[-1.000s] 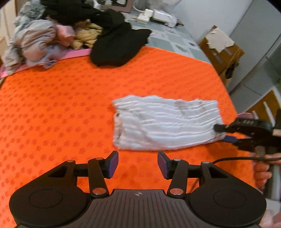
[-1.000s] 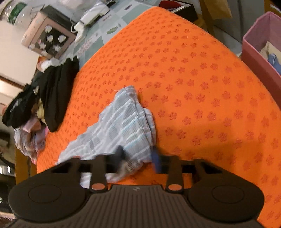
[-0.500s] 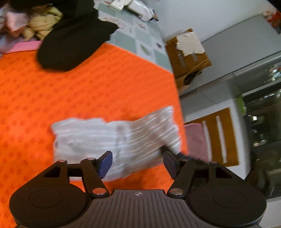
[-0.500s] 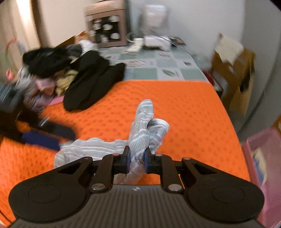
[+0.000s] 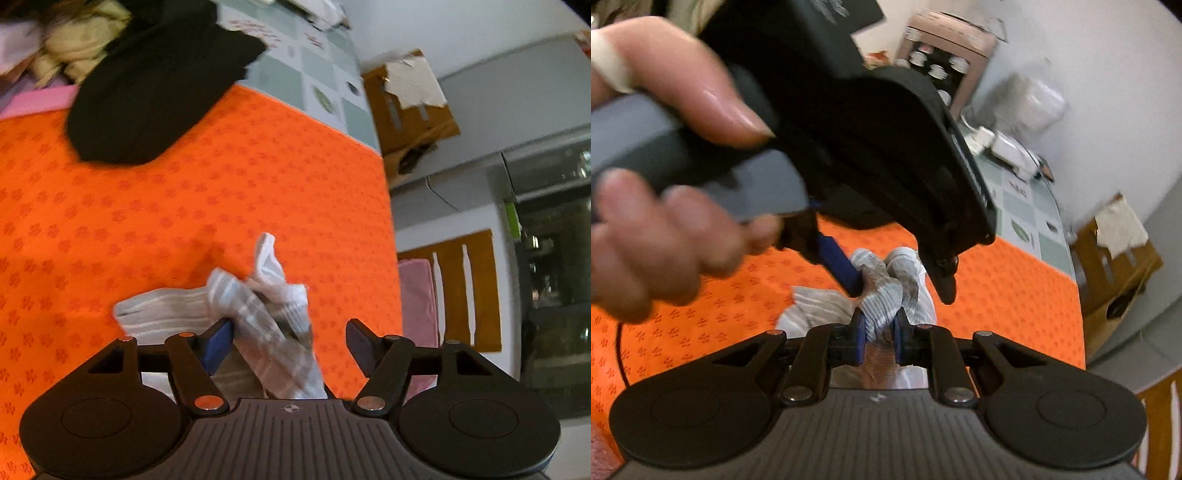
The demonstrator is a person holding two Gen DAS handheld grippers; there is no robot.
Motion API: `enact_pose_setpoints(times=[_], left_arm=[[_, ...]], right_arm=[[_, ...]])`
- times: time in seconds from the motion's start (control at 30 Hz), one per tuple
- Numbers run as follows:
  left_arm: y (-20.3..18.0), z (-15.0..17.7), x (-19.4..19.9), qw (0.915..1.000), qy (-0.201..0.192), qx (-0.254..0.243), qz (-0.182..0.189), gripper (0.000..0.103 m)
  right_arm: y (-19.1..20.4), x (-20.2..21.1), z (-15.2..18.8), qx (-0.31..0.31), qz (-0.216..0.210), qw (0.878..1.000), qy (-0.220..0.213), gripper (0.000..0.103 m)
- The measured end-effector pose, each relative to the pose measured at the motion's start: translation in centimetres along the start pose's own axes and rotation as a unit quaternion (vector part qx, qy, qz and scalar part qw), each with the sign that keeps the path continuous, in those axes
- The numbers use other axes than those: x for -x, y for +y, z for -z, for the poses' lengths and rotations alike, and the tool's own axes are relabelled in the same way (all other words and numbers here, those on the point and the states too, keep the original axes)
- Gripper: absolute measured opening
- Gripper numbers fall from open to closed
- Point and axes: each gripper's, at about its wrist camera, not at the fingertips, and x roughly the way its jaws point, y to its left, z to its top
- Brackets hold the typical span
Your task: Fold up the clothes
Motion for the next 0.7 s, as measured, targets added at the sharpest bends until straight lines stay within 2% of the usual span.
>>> enact_pose_setpoints(times=[0.07, 0.17, 0.4, 0.47, 0.6, 0.7], left_arm=[[1.0, 0.0, 0.5, 0.9999, -0.013, 0.007, 0.005, 0.027], [2.5, 0.2, 0.9, 0.9998, -0.017, 0.009, 0.011, 0.015], [4.3, 1.4, 1.5, 0.9990, -0.023, -0.039, 0.000, 0.012], [4.9, 1.8, 1.5, 0.9980, -0.024, -0.057, -0.014, 0.012], [6.3, 2.5, 1.5, 0.9978, -0.017, -0.061, -0.017, 0.011], [6.8, 3.2, 1.5, 0.9964, -0.019, -0.078, -0.027, 0.011]], right_arm=[[0.7, 0.4, -0.1, 0.006, -0.010, 1.000, -0.003, 0.017], [0.7, 0.5, 0.0, -0.009, -0.032, 0.999, -0.001, 0.017], [2.4, -0.3, 0.0, 0.008, -0.063, 0.998, 0.008, 0.020], [2.7, 0.4, 0.8, 0.001, -0.090, 0.996, 0.010, 0.020], [1.0, 1.5, 2.0, -0.057, -0.131, 0.989, 0.037, 0.020], [-1.1, 2.1, 2.9, -0.117, -0.140, 0.982, 0.045, 0.020]])
